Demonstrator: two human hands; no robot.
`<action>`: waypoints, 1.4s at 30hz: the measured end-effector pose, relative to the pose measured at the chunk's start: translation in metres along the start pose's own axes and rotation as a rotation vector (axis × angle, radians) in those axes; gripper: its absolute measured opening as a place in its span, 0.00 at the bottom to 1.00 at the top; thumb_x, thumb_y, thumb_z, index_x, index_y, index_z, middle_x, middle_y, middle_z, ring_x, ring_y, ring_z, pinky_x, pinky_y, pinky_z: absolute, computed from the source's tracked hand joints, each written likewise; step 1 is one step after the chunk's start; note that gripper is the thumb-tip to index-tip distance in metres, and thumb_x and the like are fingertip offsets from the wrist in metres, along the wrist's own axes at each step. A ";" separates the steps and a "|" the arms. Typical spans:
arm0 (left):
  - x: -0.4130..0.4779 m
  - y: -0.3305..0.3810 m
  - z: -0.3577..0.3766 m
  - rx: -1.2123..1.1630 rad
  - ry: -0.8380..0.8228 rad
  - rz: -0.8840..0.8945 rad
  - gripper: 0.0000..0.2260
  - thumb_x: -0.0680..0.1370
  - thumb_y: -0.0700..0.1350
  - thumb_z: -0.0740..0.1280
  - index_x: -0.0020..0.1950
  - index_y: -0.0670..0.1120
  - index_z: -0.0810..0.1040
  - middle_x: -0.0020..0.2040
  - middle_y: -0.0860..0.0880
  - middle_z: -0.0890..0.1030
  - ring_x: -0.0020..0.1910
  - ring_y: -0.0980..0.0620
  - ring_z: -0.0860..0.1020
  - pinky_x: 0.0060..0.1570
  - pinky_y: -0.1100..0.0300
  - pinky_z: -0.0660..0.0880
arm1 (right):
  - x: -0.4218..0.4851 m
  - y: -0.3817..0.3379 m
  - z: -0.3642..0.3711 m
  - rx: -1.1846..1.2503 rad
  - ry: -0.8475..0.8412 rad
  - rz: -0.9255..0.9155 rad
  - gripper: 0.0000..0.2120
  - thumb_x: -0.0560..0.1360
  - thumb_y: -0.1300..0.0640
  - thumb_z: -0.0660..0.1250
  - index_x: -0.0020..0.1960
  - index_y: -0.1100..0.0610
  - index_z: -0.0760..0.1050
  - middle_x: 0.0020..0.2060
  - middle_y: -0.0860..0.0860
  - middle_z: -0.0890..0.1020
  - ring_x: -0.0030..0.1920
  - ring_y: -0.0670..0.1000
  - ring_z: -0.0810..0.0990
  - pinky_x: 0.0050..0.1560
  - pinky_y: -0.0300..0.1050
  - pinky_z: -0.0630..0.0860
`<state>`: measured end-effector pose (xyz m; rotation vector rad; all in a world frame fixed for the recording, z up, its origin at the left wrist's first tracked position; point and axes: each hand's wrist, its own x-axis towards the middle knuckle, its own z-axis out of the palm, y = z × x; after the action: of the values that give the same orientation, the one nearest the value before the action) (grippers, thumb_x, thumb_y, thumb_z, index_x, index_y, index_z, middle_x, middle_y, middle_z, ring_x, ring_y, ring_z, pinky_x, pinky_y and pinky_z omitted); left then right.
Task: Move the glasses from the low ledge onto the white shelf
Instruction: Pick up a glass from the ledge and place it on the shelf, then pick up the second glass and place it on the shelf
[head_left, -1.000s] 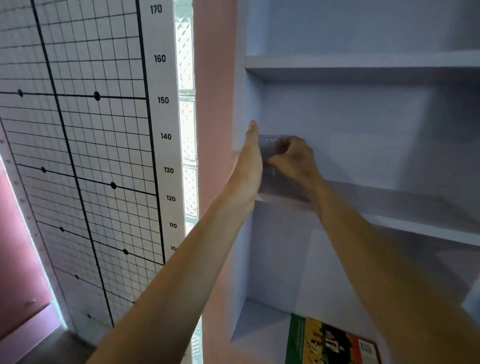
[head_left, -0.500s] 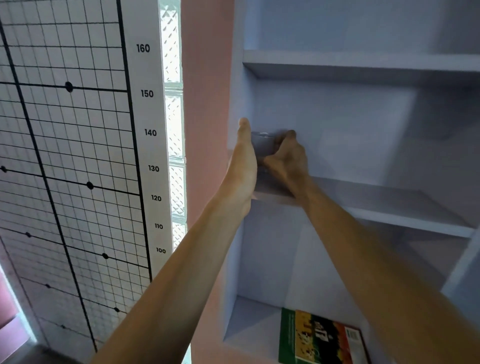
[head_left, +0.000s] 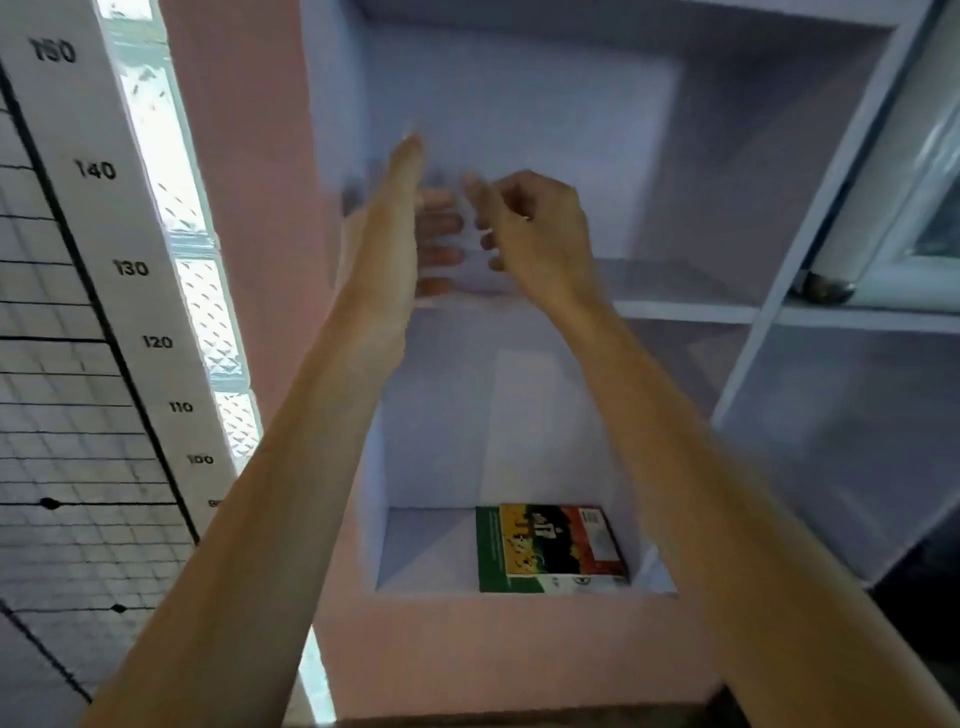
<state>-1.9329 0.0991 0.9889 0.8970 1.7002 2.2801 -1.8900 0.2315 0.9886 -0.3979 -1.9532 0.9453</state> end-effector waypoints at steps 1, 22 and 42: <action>-0.007 -0.003 0.008 0.028 -0.080 0.011 0.25 0.73 0.70 0.60 0.41 0.51 0.85 0.39 0.50 0.87 0.33 0.53 0.82 0.32 0.60 0.75 | -0.015 0.000 -0.019 0.075 -0.004 -0.001 0.18 0.79 0.42 0.69 0.41 0.56 0.80 0.36 0.53 0.86 0.36 0.51 0.86 0.38 0.49 0.83; -0.530 -0.086 0.365 -0.131 -1.489 -0.599 0.34 0.78 0.71 0.51 0.29 0.43 0.69 0.27 0.45 0.70 0.26 0.49 0.67 0.28 0.56 0.59 | -0.571 0.017 -0.480 0.083 0.816 0.716 0.30 0.79 0.33 0.60 0.36 0.58 0.79 0.29 0.53 0.81 0.27 0.46 0.78 0.28 0.36 0.73; -0.974 -0.078 0.568 -0.223 -2.258 -0.726 0.10 0.79 0.44 0.70 0.59 0.48 0.84 0.56 0.48 0.87 0.52 0.50 0.85 0.48 0.58 0.81 | -0.943 -0.057 -0.697 -0.309 1.626 0.893 0.13 0.79 0.61 0.71 0.62 0.52 0.82 0.55 0.52 0.88 0.58 0.51 0.86 0.54 0.50 0.85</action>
<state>-0.8522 0.1406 0.6600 1.3313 0.3454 0.0984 -0.7920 -0.0513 0.6853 -1.6470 -0.3186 0.4111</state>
